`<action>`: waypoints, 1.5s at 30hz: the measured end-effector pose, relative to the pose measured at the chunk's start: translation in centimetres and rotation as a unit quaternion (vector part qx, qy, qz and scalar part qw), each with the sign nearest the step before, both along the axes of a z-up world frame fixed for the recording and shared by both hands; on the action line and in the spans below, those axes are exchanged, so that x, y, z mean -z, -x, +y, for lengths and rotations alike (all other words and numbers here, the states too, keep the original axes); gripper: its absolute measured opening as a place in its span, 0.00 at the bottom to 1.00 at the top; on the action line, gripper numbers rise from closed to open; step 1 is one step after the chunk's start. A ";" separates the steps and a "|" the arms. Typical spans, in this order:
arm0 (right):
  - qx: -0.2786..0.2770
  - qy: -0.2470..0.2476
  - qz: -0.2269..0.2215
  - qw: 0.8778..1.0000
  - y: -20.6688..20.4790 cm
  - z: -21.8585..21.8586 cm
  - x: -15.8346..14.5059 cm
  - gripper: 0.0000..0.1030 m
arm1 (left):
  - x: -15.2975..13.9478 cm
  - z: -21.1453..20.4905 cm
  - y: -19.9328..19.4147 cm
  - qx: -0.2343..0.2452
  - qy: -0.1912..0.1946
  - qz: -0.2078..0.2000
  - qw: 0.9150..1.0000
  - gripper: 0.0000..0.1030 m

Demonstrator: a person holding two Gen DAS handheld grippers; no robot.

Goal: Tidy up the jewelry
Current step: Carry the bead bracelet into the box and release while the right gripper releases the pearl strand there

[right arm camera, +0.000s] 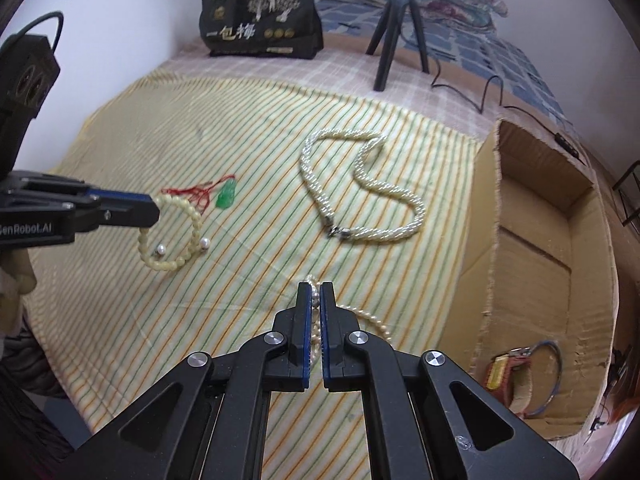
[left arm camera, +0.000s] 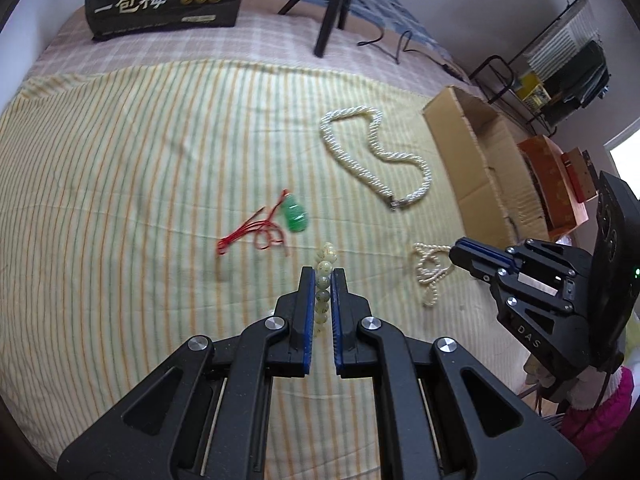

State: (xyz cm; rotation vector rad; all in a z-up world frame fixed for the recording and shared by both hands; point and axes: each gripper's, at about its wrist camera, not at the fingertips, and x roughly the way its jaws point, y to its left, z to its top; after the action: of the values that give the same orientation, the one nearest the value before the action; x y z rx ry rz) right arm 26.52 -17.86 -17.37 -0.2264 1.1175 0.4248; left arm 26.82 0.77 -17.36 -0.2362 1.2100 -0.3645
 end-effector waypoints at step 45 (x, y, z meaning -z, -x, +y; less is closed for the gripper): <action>0.078 -0.101 -0.187 0.974 -1.4 -7.5 -16.5 0.02 | -10.1 -9.2 -1.4 0.044 0.098 -0.105 0.989 0.05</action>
State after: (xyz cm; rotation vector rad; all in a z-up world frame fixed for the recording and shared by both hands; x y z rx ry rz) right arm 27.95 -25.38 -0.88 -0.0350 0.7108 0.3359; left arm 28.25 -8.44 -7.25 -0.3076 0.9781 -0.5725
